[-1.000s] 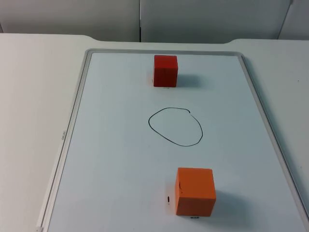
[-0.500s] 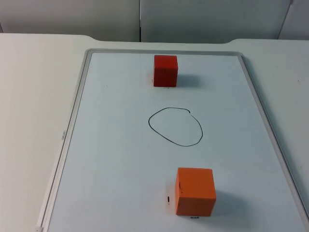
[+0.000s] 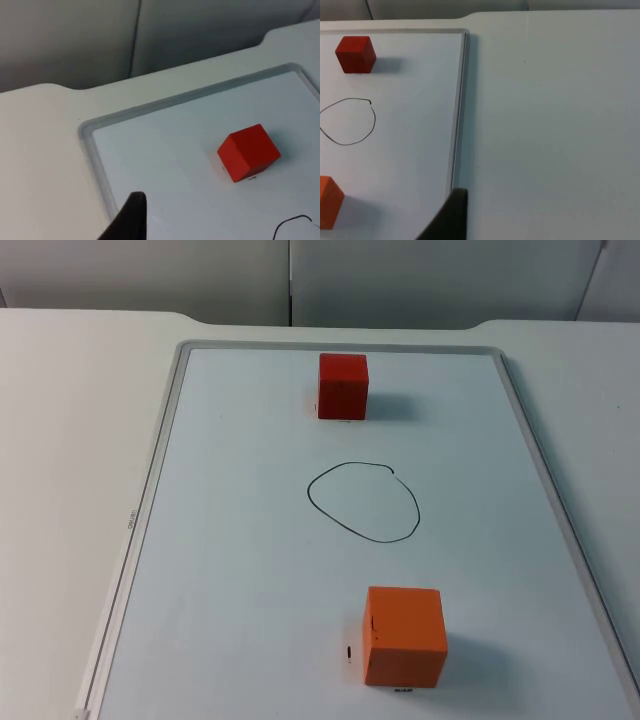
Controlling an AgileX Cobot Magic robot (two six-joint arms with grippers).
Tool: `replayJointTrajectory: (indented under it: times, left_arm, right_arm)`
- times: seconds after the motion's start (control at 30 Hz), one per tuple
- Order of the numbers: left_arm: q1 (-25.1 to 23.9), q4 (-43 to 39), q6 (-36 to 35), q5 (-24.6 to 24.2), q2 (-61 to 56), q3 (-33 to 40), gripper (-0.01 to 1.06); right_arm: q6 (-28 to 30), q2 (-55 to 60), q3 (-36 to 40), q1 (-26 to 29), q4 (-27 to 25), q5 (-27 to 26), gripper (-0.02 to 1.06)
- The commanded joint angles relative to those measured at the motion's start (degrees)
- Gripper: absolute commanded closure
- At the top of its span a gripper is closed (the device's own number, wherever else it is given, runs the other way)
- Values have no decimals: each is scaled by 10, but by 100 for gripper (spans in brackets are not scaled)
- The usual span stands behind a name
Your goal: Pick up one cube with the left hand and another cube with the right hand. First place the cube in the right hand at the target position, then stack the cube in the left hand on top.
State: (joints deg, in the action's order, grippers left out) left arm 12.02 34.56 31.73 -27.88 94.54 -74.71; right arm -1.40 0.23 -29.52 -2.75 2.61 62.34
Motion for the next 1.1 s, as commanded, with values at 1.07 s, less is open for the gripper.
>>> replayJointTrajectory:
  times: [1.07]
  left_arm:
    - [155, -264, -422, -125, 486, -505, 5]
  right_arm:
    - [-2, -2, 4, 5, 2, -5, 0]
